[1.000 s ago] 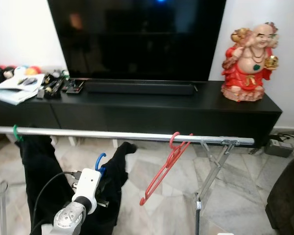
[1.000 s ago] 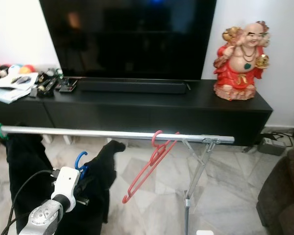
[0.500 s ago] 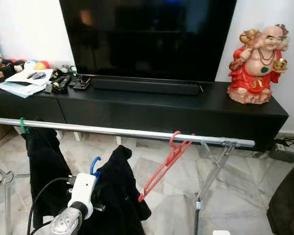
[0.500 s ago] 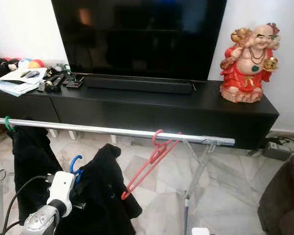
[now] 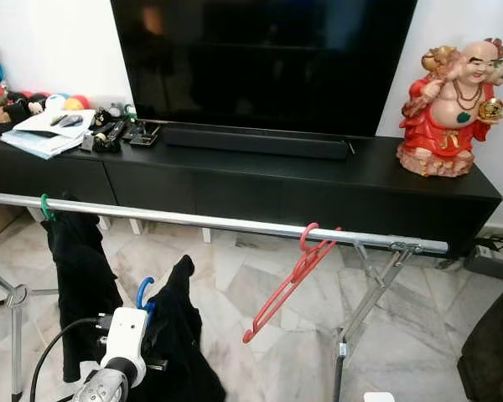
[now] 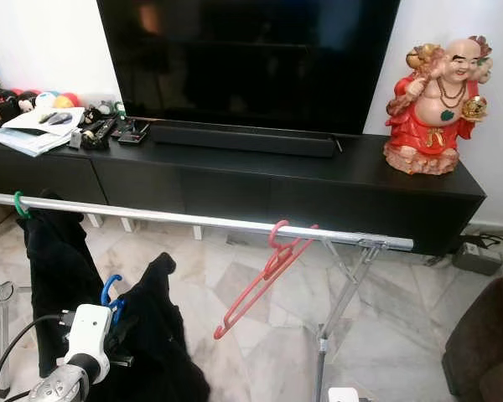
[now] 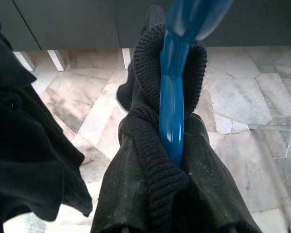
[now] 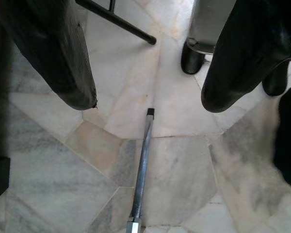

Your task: Hang hanger

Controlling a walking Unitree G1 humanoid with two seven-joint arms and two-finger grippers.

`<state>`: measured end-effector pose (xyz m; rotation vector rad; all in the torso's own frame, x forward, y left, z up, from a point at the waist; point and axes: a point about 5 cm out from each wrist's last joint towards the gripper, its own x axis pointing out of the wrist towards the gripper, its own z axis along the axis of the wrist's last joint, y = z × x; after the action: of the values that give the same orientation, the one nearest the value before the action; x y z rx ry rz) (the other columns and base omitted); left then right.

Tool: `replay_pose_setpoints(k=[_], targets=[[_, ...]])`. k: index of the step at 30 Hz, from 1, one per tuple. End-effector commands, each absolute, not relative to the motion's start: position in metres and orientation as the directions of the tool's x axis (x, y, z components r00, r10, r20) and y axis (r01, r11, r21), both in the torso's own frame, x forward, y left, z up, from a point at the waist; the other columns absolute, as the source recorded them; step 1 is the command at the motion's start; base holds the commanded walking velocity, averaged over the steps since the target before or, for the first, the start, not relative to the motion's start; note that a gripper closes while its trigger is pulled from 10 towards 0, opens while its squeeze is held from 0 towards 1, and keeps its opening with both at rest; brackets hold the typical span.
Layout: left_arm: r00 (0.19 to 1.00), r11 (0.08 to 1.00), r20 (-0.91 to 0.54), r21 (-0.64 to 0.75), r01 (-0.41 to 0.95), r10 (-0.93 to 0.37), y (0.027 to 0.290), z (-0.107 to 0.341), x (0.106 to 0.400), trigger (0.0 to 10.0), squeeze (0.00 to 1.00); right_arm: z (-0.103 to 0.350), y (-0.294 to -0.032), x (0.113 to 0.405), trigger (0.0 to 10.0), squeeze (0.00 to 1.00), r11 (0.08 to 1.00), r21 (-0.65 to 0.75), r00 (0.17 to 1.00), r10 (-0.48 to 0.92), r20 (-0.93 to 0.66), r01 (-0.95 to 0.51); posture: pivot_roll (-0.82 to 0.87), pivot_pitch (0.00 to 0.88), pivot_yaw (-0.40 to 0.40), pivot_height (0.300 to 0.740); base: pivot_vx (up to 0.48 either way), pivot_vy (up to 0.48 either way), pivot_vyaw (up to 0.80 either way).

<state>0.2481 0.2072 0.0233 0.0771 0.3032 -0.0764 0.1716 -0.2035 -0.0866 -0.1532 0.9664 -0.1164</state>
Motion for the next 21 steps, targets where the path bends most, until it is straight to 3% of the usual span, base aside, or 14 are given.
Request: replay_pose_setpoints(k=[1, 17, 21], targets=[[0.971, 0.994, -0.231, 0.072, 0.082, -0.063, 0.208, 0.036, 0.255, 10.0, 0.0, -0.085, -0.208, 0.174, 10.0, 0.0, 0.981, -0.19, 0.567, -0.17, -0.806, 0.024, 0.07, 0.0, -0.028, 0.74, 0.0, 0.0, 0.0], [0.972, 0.993, -0.219, 0.063, 0.097, -0.081, 0.206, 0.038, 0.258, 10.0, 0.0, -0.081, -0.207, 0.182, 10.0, 0.0, 0.981, -0.191, 0.586, -0.168, -0.792, 0.024, 0.07, 0.0, -0.021, 0.74, 0.0, 0.0, 0.0], [0.972, 0.992, -0.217, 0.067, 0.108, -0.092, 0.204, 0.039, 0.26, 10.0, 0.0, -0.082, -0.206, 0.18, 10.0, 0.0, 0.982, -0.189, 0.582, -0.169, -0.795, 0.027, 0.07, 0.0, -0.017, 0.74, 0.247, 0.0, 0.0]])
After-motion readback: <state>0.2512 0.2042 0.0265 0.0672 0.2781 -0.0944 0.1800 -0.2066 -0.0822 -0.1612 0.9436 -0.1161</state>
